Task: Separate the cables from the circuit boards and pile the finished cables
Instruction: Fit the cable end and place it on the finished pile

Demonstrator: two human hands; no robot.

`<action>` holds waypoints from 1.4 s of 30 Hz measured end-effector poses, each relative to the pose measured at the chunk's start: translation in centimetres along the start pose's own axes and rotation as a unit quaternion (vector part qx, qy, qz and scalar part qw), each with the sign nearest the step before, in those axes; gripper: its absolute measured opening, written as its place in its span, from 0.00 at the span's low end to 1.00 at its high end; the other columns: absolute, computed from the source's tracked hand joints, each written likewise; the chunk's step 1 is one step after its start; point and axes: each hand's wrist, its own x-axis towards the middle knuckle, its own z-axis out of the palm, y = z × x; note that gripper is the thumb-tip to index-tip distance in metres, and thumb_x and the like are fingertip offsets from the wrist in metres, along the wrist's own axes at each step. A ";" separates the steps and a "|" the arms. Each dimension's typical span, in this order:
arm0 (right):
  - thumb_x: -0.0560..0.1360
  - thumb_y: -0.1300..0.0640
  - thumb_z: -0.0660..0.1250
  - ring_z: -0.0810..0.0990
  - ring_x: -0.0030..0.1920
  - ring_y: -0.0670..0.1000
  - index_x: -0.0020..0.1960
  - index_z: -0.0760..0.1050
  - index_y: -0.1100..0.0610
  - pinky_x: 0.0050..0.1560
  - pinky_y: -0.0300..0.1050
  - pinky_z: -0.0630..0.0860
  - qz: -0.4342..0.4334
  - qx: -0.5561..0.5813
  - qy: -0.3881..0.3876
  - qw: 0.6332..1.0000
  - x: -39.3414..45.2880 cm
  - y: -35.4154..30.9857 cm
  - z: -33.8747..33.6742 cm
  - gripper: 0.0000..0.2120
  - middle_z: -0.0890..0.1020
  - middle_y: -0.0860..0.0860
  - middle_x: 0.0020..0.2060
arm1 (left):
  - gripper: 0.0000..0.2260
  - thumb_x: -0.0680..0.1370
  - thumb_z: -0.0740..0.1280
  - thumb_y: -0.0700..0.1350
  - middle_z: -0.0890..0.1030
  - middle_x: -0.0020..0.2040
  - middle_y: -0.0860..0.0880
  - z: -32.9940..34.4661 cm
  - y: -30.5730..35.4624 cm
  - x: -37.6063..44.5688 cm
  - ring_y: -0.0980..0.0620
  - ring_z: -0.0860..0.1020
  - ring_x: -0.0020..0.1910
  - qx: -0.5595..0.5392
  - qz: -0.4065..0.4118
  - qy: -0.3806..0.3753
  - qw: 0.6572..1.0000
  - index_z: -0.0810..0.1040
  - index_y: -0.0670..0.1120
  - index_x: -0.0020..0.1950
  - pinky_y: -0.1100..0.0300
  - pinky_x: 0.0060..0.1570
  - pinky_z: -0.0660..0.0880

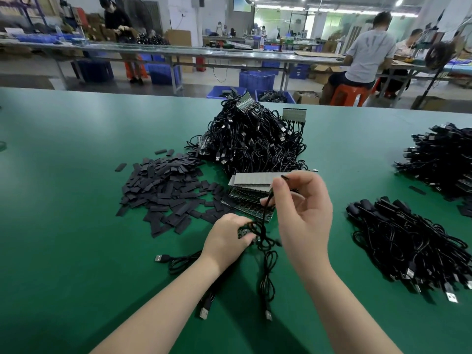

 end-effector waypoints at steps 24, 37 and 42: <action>0.77 0.56 0.70 0.79 0.41 0.41 0.41 0.74 0.41 0.43 0.39 0.75 0.148 -0.318 -0.187 0.918 -3.0 13.1 -3.3 0.11 0.82 0.40 0.39 | 0.19 0.82 0.60 0.50 0.71 0.70 0.49 -8.4 -7.4 6.4 0.45 0.74 0.64 0.376 -0.101 -0.062 0.919 0.69 0.52 0.74 0.51 0.55 0.76; 0.76 0.59 0.71 0.81 0.41 0.42 0.43 0.78 0.44 0.43 0.32 0.75 0.180 -0.204 -0.139 0.952 -2.9 13.0 -3.6 0.10 0.83 0.40 0.40 | 0.26 0.76 0.57 0.29 0.77 0.65 0.44 -8.9 -8.7 6.6 0.43 0.76 0.60 0.342 -0.136 -0.019 0.930 0.74 0.49 0.69 0.50 0.49 0.78; 0.76 0.59 0.71 0.81 0.41 0.42 0.43 0.79 0.44 0.42 0.31 0.75 0.182 -0.192 -0.130 0.956 -2.9 13.0 -3.7 0.10 0.83 0.39 0.40 | 0.19 0.79 0.60 0.32 0.78 0.64 0.44 -9.4 -9.7 6.4 0.42 0.77 0.59 0.347 -0.138 0.007 0.927 0.77 0.47 0.67 0.49 0.51 0.78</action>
